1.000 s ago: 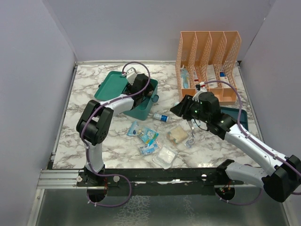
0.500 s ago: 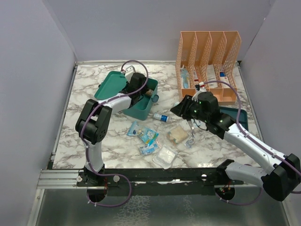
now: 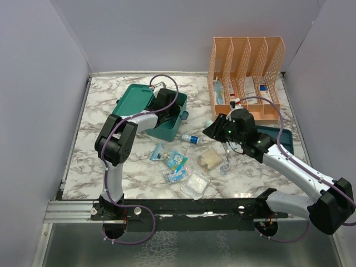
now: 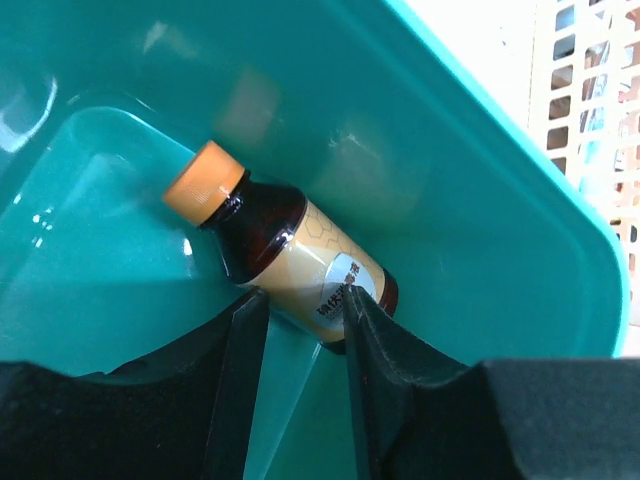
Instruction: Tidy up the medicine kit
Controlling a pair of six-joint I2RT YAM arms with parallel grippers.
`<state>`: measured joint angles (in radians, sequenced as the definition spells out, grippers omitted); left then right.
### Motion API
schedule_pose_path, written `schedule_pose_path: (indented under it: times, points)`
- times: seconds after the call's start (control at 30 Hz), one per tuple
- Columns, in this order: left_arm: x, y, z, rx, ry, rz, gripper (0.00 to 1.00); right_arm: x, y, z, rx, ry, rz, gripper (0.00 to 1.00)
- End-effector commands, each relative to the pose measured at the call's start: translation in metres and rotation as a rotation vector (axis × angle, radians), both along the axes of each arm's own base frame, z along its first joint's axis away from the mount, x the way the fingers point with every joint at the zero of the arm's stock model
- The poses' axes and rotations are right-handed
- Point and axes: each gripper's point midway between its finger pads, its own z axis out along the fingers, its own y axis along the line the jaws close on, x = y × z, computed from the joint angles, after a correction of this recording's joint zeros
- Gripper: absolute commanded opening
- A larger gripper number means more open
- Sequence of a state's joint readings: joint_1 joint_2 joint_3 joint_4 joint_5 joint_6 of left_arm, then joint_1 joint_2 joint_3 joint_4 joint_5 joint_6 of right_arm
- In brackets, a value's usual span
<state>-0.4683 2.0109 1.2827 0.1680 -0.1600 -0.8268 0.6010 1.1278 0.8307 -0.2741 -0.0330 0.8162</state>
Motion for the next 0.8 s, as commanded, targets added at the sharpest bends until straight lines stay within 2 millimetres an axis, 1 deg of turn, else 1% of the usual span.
schedule_pose_path:
  times: [0.0,0.1,0.2,0.27,0.37,0.5,0.53,0.63,0.67,0.77]
  points:
    - [-0.002,-0.019,0.008,-0.084,0.012,-0.075,0.38,0.004,-0.007,-0.008,-0.026,0.011,-0.047,0.3]
    - [-0.005,-0.023,0.012,-0.109,0.011,-0.095,0.37,0.004,-0.009,-0.011,-0.034,0.017,-0.061,0.3]
    - [-0.005,-0.02,0.014,-0.1,0.009,-0.088,0.37,0.005,-0.011,-0.014,-0.043,0.023,-0.074,0.3]
    - [-0.004,-0.014,0.016,-0.067,0.004,-0.07,0.4,0.007,-0.014,-0.016,-0.061,0.027,-0.085,0.3]
    - [-0.005,-0.003,0.021,0.003,0.002,-0.06,0.47,0.012,-0.023,-0.02,-0.119,0.025,-0.114,0.32]
    - [-0.01,0.007,0.041,0.086,-0.013,-0.086,0.55,0.021,-0.044,-0.027,-0.26,-0.006,-0.161,0.35]
    - [-0.014,0.01,0.044,0.105,0.0,-0.102,0.55,0.022,-0.05,-0.03,-0.301,-0.011,-0.173,0.36]
    - [-0.021,0.01,0.072,0.114,-0.01,-0.141,0.57,0.026,-0.068,-0.042,-0.42,-0.024,-0.201,0.39]
    - [-0.024,0.011,0.082,0.113,-0.024,-0.148,0.58,0.027,-0.073,-0.046,-0.458,-0.029,-0.2,0.42]
    - [-0.033,0.017,0.099,0.131,-0.049,-0.157,0.59,0.031,-0.086,-0.058,-0.575,-0.034,-0.189,0.53]
